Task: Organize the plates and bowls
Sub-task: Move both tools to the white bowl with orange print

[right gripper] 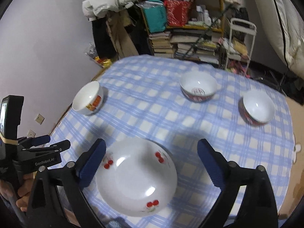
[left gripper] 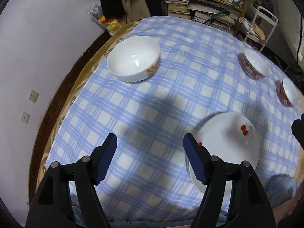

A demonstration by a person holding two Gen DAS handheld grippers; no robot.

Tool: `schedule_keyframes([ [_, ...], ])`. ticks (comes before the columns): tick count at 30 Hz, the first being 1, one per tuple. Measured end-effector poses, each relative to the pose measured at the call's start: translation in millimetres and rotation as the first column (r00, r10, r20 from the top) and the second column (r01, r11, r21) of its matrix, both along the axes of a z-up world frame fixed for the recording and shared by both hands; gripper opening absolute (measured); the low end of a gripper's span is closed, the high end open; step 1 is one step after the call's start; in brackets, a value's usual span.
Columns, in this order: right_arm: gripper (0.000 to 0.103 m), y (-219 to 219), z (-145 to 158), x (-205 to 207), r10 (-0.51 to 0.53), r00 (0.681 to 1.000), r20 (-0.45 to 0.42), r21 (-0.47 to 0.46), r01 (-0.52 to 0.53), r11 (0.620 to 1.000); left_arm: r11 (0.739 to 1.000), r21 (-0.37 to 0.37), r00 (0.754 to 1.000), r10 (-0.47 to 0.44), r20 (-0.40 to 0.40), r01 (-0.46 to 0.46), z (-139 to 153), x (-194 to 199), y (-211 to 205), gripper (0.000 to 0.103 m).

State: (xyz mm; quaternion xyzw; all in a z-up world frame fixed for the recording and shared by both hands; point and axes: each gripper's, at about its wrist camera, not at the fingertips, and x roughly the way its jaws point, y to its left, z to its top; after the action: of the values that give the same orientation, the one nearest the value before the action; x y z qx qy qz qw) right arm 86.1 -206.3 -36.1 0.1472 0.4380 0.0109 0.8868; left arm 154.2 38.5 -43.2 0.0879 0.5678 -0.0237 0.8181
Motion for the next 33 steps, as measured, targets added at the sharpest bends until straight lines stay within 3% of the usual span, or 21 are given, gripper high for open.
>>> schedule_keyframes([
  [5,0.102,14,11,19,0.026,0.999,0.022,-0.010,-0.026,1.000,0.999,-0.037,0.999,0.036,-0.001,-0.036,10,17,28,0.075],
  [11,0.102,35,20,49,0.056,0.996,0.062,-0.084,-0.050,0.995,0.991,-0.071,0.992,0.119,0.035,-0.116,23,39,62,0.075],
  [17,0.102,48,20,85,0.066,0.995,0.073,-0.034,-0.064,0.997,0.991,-0.047,0.989,0.129,0.079,-0.126,28,70,86,0.075],
  [21,0.102,60,16,114,0.089,0.993,0.083,-0.006,-0.088,0.996,0.986,-0.086,0.984,0.148,0.104,-0.140,30,96,102,0.075],
  [26,0.102,77,3,148,0.111,0.992,0.060,0.011,-0.112,0.994,0.981,-0.131,0.984,0.156,0.090,-0.143,19,127,112,0.075],
  [33,0.100,99,-22,186,0.141,0.989,0.035,0.015,-0.142,0.990,0.989,-0.095,0.990,0.124,0.065,-0.117,-15,165,111,0.075],
])
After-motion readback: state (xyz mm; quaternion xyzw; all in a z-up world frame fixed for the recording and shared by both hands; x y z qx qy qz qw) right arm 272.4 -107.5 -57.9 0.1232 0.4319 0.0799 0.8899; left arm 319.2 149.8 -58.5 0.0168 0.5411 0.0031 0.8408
